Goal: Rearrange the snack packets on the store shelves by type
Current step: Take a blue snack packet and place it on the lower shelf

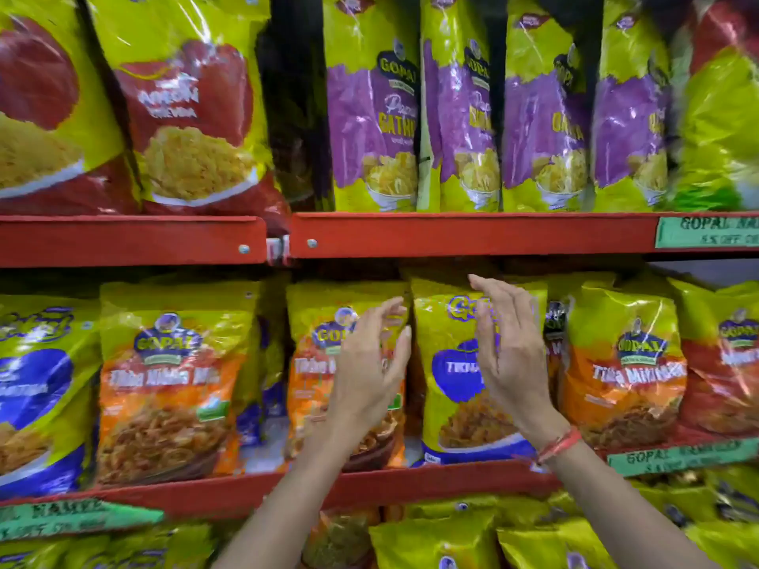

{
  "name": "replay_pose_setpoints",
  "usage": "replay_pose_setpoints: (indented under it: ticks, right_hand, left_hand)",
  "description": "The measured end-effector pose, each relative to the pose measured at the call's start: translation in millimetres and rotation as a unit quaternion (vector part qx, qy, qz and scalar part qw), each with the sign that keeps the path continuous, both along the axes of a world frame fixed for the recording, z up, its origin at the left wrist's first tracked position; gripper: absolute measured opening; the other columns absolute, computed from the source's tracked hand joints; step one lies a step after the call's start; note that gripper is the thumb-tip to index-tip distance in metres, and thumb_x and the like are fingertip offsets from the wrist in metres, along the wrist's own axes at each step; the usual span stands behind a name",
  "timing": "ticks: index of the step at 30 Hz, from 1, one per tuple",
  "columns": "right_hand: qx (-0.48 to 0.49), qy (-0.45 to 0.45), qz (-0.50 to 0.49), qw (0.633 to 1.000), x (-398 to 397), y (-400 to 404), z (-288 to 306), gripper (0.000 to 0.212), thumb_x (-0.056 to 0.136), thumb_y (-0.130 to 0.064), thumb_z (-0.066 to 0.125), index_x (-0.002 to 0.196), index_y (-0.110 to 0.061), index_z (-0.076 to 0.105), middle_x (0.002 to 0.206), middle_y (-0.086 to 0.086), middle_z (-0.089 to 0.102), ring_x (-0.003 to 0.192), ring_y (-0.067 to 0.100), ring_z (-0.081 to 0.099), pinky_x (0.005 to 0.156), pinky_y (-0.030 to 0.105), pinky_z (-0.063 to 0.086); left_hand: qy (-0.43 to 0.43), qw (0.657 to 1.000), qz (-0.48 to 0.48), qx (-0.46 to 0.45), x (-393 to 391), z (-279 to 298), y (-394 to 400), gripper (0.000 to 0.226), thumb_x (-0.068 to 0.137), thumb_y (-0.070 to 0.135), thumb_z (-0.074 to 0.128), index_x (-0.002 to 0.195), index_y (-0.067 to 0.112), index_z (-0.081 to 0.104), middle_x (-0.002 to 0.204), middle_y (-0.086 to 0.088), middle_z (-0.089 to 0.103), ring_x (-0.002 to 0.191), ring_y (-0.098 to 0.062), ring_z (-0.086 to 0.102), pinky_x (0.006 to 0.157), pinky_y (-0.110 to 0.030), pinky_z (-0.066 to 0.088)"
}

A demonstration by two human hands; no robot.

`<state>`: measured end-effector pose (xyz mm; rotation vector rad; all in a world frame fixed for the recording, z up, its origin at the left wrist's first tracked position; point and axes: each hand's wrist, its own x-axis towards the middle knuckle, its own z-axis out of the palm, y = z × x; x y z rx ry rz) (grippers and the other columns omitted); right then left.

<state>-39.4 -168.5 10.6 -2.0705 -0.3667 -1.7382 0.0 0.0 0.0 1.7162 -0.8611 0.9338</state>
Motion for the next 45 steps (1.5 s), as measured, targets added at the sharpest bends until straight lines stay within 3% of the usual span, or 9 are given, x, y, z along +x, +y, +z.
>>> replay_pose_setpoints:
  ticks: [3, 9, 12, 16, 23, 27, 33, 39, 45]
  right_hand:
    - [0.037, 0.035, -0.024, 0.998, 6.1, -41.9, -22.7, 0.047, 0.102, -0.03, 0.037, 0.136, -0.002, 0.053, 0.129, 0.02, 0.055, 0.125, 0.026, 0.044, 0.112, 0.009, 0.018]
    - [0.204, 0.232, 0.076, 0.948, 11.3, -89.5, -84.1, 0.069, 0.097, -0.055, 0.036, 0.156, -0.027, 0.012, 0.154, -0.022, 0.012, 0.142, -0.015, 0.003, 0.12, 0.026, 0.014]
    - [0.304, 0.33, 0.202, 0.87, 10.4, -99.5, -101.0, 0.042, 0.101, -0.039, 0.04, 0.141, -0.036, 0.029, 0.134, -0.039, 0.035, 0.118, -0.035, 0.03, 0.1, -0.004, 0.03]
    - [0.322, 0.346, 0.238, 0.848, 16.6, -107.6, -109.3, 0.027, 0.099, -0.039, 0.045, 0.123, -0.036, 0.058, 0.114, -0.034, 0.066, 0.114, -0.014, 0.059, 0.091, 0.007, 0.046]
    - [0.331, 0.279, 0.272, 0.86, 2.0, -94.0, -83.8, 0.037, 0.097, -0.04, 0.049, 0.13, -0.025, 0.059, 0.122, -0.015, 0.07, 0.112, -0.006, 0.063, 0.087, 0.012, 0.051]
    - [0.342, 0.26, 0.266, 0.863, -10.6, -77.7, -79.5, 0.042, 0.094, -0.047, 0.049, 0.128, -0.025, 0.061, 0.124, -0.012, 0.071, 0.115, 0.0, 0.064, 0.098, 0.028, 0.049]
    - [0.338, 0.265, 0.279, 0.859, -44.4, -26.9, -90.4, 0.033, 0.097, -0.038, 0.048, 0.123, -0.022, 0.063, 0.115, -0.013, 0.072, 0.101, -0.009, 0.065, 0.08, 0.007, 0.051]
    - [0.357, 0.298, 0.278, 0.841, -72.0, 49.2, -132.1, 0.038, 0.094, -0.041, 0.053, 0.12, -0.017, 0.066, 0.116, -0.002, 0.075, 0.106, 0.005, 0.069, 0.087, 0.023, 0.054]
    - [0.355, 0.4, 0.241, 0.81, -95.6, 112.8, -206.4, 0.035, 0.095, -0.038, 0.053, 0.112, -0.009, 0.063, 0.092, -0.009, 0.072, 0.078, -0.007, 0.064, 0.071, 0.015, 0.048]
  left_hand:
    - [0.038, 0.999, -0.009, -0.005, 7.4, -20.8, -39.8, 0.044, 0.09, 0.024, 0.056, 0.133, 0.014, 0.048, 0.132, 0.005, 0.054, 0.124, -0.007, 0.05, 0.107, -0.033, 0.042]
    - [0.16, 0.985, -0.027, -0.054, 1.0, -71.3, -94.0, 0.076, 0.091, 0.037, 0.056, 0.151, 0.025, 0.011, 0.159, 0.015, 0.012, 0.146, 0.005, 0.009, 0.119, -0.014, 0.012]
    - [0.254, 0.958, -0.046, -0.127, 2.1, -86.7, -105.1, 0.072, 0.087, 0.047, 0.058, 0.147, 0.032, 0.022, 0.152, 0.016, 0.033, 0.14, 0.002, 0.03, 0.115, -0.025, 0.029]
    - [0.344, 0.92, -0.063, -0.176, 6.1, -92.7, -106.8, 0.042, 0.081, 0.051, 0.061, 0.117, 0.03, 0.058, 0.112, 0.012, 0.07, 0.109, -0.005, 0.064, 0.099, -0.034, 0.051]
    - [0.285, 0.93, -0.105, -0.209, -8.7, -62.0, -96.4, 0.02, 0.087, 0.033, 0.062, 0.107, 0.027, 0.062, 0.099, 0.012, 0.073, 0.093, 0.003, 0.068, 0.072, -0.008, 0.051]
    - [0.272, 0.934, -0.116, -0.201, -21.4, -53.0, -77.9, 0.024, 0.085, 0.035, 0.063, 0.107, 0.026, 0.064, 0.094, 0.016, 0.076, 0.092, 0.003, 0.068, 0.074, -0.01, 0.051]
    - [0.297, 0.93, -0.112, -0.184, -52.5, -61.8, -20.7, 0.027, 0.081, 0.04, 0.065, 0.105, 0.028, 0.066, 0.099, 0.012, 0.076, 0.096, -0.004, 0.07, 0.091, -0.035, 0.056]
    - [0.325, 0.929, -0.075, -0.162, -79.4, -101.9, 64.1, 0.03, 0.078, 0.042, 0.072, 0.104, 0.026, 0.069, 0.1, 0.005, 0.078, 0.097, -0.017, 0.072, 0.088, -0.049, 0.057]
    - [0.426, 0.895, -0.073, -0.106, -97.2, -172.7, 144.6, 0.019, 0.076, 0.02, 0.075, 0.094, 0.026, 0.07, 0.087, 0.012, 0.079, 0.085, -0.008, 0.073, 0.073, -0.024, 0.058]
